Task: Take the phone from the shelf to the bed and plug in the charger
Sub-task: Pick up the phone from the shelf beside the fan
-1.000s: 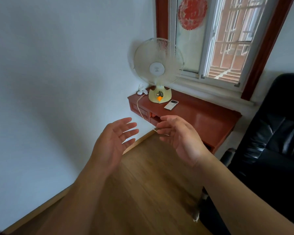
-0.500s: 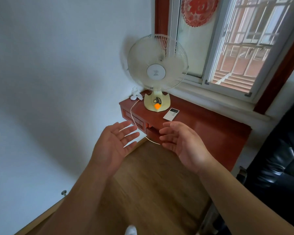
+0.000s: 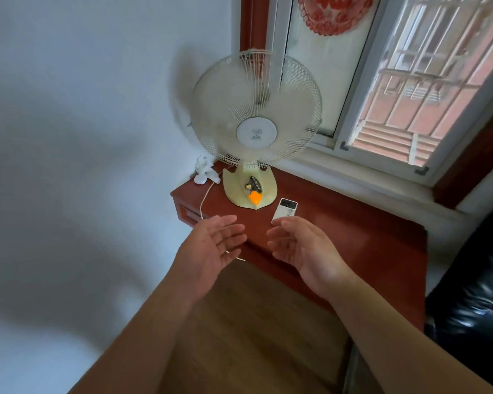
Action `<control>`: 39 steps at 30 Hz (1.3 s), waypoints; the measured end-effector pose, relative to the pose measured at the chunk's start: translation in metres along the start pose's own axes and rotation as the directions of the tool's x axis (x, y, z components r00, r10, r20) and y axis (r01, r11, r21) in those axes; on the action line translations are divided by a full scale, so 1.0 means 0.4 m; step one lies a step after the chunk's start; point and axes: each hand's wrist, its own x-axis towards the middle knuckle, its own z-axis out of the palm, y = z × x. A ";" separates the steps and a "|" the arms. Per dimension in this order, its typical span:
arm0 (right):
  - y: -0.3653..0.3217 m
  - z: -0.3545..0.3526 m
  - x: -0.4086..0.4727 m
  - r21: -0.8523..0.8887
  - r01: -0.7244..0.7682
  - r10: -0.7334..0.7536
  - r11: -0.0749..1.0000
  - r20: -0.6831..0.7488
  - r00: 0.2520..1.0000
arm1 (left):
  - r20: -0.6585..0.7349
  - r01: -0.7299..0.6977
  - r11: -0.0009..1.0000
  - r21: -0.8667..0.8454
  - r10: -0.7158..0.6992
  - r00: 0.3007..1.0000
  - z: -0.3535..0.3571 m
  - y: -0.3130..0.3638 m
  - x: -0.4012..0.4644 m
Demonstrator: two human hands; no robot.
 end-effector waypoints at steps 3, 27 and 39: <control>-0.003 -0.001 0.069 -0.012 -0.001 0.001 1.000 -0.039 0.999 | 0.052 0.052 0.999 0.010 -0.053 0.997 -0.009 -0.004 0.092; 0.206 -0.378 0.824 0.056 -0.433 0.436 0.900 -0.173 0.883 | -0.175 0.414 0.910 0.000 -0.408 0.896 0.122 -0.230 0.850; 0.338 -0.474 0.979 0.036 -0.545 0.509 0.838 -0.412 0.756 | -0.114 0.565 0.812 0.149 -0.553 0.825 0.129 -0.348 1.092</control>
